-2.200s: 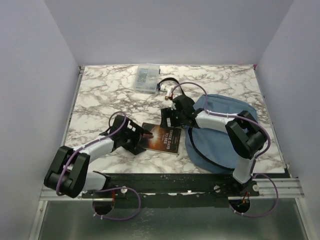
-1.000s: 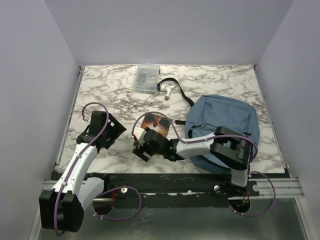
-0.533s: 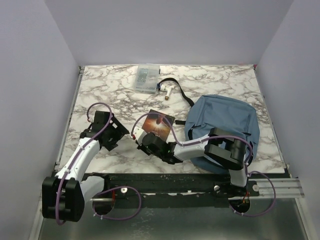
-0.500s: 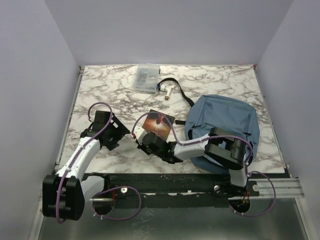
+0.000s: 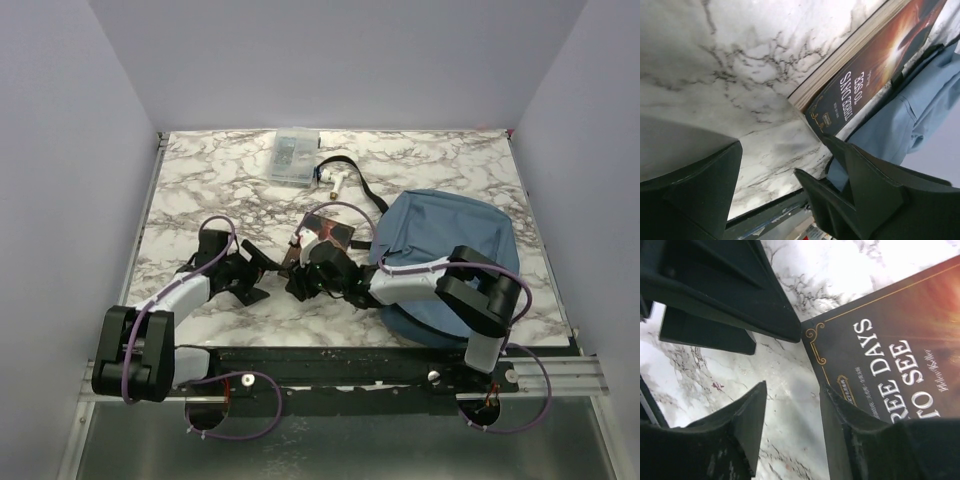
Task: Pack the student bag
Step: Pick up the book from the center of the board.
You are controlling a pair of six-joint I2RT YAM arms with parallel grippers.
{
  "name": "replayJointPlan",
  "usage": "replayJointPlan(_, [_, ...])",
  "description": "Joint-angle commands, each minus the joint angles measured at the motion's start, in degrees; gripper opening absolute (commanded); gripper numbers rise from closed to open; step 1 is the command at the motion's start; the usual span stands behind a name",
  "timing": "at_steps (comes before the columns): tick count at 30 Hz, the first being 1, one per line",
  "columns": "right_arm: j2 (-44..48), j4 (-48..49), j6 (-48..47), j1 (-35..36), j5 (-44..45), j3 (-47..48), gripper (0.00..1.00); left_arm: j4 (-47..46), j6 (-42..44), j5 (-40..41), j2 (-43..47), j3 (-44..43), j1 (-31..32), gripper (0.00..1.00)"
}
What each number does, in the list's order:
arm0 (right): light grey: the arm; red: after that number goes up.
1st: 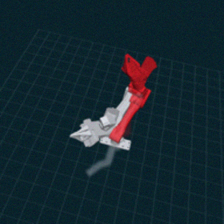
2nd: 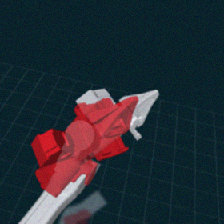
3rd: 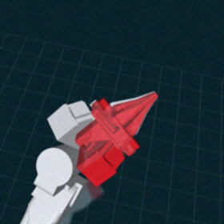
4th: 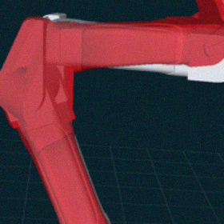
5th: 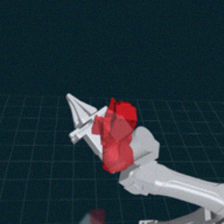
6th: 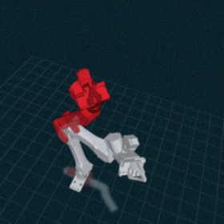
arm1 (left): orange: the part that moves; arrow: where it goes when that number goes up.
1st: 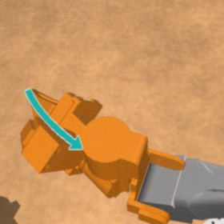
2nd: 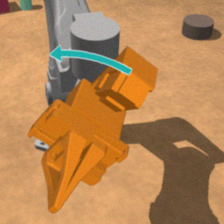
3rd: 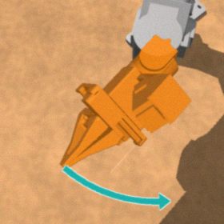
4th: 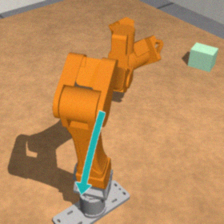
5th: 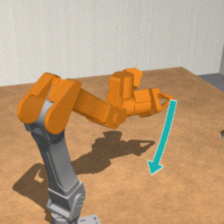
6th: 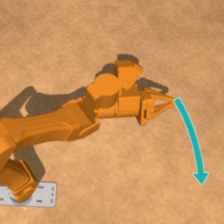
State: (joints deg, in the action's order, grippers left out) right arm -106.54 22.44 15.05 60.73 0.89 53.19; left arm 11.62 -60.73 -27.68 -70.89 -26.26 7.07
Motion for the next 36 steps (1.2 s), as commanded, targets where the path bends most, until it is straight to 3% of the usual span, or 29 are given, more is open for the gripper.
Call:
replayJointPlan(1, [6.51, -9.31, 11.36, -4.53, -0.42, 0.95, 0.56, -5.11, 1.40, -2.01, -4.47, -1.86, -0.16, 0.83])
replayJointPlan(5, [10.33, -16.35, 18.25, -9.38, -3.26, 0.77, 0.69, -4.76, 6.91, -1.43, -7.59, -4.58, 0.60, 0.79])
replayJointPlan(10, [9.64, -26.29, 22.04, -14.94, -7.15, 2.51, 0.71, -0.26, 14.00, 2.81, -7.85, -10.41, 0.75, 0.80])
replayJointPlan(14, [11.39, -22.98, 26.42, -18.60, -7.15, -3.01, 0.61, 4.41, 21.91, 6.63, -11.09, -19.04, 2.39, 0.81])
replayJointPlan(22, [7.61, -17.37, 27.39, -19.28, -8.18, -5.19, 0.54, 6.51, 24.87, -0.53, -25.10, -31.04, 6.76, 0.82])
replayJointPlan(30, [6.14, -14.99, 27.83, -19.29, -10.24, -5.55, 0.52, 6.40, 24.94, 0.05, -29.75, -32.54, 12.18, 0.80])
replayJointPlan(36, [4.86, -14.03, 28.10, -19.26, -11.48, -5.06, 0.51, 6.41, 24.48, 1.01, -24.71, -31.58, 13.67, 0.64])
